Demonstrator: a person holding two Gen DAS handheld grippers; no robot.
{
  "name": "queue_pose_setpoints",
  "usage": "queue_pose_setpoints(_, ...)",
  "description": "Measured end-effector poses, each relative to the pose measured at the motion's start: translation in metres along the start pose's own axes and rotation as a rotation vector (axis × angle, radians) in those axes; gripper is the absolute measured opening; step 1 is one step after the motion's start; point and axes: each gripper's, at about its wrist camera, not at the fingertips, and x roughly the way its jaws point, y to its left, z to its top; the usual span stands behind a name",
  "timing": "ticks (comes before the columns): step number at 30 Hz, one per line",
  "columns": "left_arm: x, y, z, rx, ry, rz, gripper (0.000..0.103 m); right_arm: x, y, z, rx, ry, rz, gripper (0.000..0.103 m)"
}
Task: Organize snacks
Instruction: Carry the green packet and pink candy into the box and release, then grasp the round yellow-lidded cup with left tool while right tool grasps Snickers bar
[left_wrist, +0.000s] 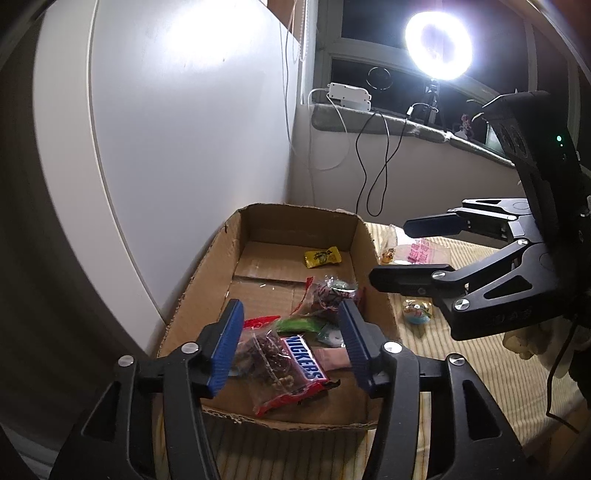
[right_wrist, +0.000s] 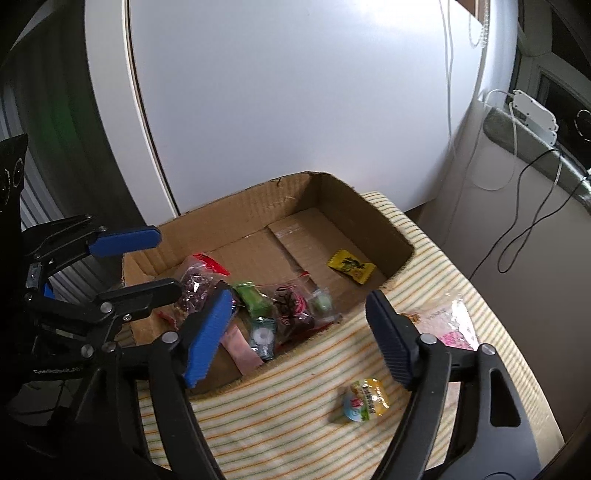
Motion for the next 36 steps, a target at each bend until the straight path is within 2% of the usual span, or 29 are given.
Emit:
queue_pose_setpoints(5,-0.008,-0.007,0.001,0.004,-0.018,-0.002,0.063,-0.013,-0.008,-0.007,0.008,-0.012,-0.027,0.088)
queue_pose_setpoints(9,-0.012,-0.017,0.002,0.014,-0.026,-0.020,0.063,-0.027,-0.018,-0.017,0.005,-0.014,-0.070,0.089)
queue_pose_setpoints(18,-0.009,-0.062,0.002,0.055,-0.018,-0.093,0.063,-0.069,-0.070,-0.059,0.087,-0.011,-0.159,0.094)
queue_pose_setpoints(23,0.002,-0.098,-0.001,0.090,0.012,-0.139,0.063,-0.089,-0.105,-0.090,0.147,0.006,-0.212,0.094)
queue_pose_setpoints(24,0.005,-0.103,-0.001,0.095,0.017,-0.125,0.063,-0.093,-0.114,-0.098,0.162,0.012,-0.224,0.095)
queue_pose_setpoints(28,0.020,-0.125,-0.005,0.110,0.052,-0.153,0.063,-0.101,-0.138,-0.118,0.204,0.026,-0.249,0.095)
queue_pose_setpoints(36,0.055,-0.144,-0.011,0.106,0.128,-0.155,0.063,-0.095,-0.175,-0.153,0.249,0.076,-0.261,0.095)
